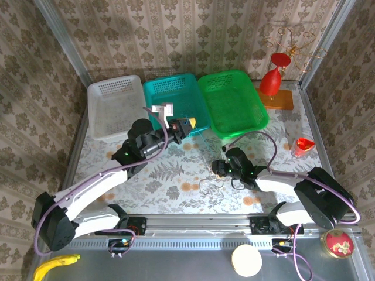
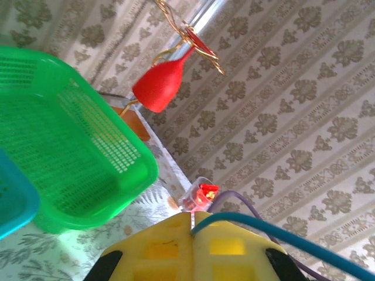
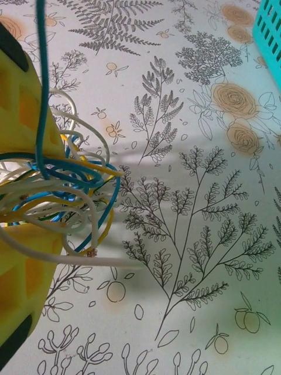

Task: Untangle the cables

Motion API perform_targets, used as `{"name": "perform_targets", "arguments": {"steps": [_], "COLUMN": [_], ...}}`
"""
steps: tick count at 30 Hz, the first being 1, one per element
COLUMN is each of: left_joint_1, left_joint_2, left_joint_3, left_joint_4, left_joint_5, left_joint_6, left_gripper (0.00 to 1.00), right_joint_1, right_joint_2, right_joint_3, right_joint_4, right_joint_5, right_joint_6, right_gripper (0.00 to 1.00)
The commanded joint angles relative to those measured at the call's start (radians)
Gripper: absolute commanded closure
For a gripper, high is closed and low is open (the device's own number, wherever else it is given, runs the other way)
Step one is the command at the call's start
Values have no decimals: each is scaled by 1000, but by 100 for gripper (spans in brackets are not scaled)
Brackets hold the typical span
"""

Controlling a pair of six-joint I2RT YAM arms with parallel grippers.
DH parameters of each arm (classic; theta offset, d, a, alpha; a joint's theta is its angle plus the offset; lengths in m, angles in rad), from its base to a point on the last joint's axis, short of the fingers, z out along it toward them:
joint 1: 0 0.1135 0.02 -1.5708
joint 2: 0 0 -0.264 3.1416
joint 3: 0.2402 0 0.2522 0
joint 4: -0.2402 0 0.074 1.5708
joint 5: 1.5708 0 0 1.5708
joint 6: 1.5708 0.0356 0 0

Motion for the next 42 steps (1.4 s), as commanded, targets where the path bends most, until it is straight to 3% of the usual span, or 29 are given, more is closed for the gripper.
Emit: {"name": "perform_targets", "arguments": {"steps": [1,12,19,23,32,42], "left_joint_1": [62,386,493,496,451,194], "left_joint_2": [-57,-165,-159,-157,-180,-102], "left_joint_3": [38,142,220,232,257,319], "left_joint_4": [-32,-138,-138,-137,-146,-146], "left_joint_5": [14,110,173,205,227,146], "left_joint_6": [17,13,-10,-23,-28,45], "left_gripper": [100,100,100,100,100,100], "right_joint_1": [2,2,3,4,8,46], "right_joint_2": [-3,5,-20,-82,-222,-387], "right_joint_3": [-22,-39,-29,-5,98,183], "right_joint_4": [-28,-48,-72,-113,-186,-197], "right_joint_5": [45,71,60,38,-95,-181], "right_joint_6": [21,29,30,26,-39,-124], "right_gripper": [64,63,63,60,44,32]}}
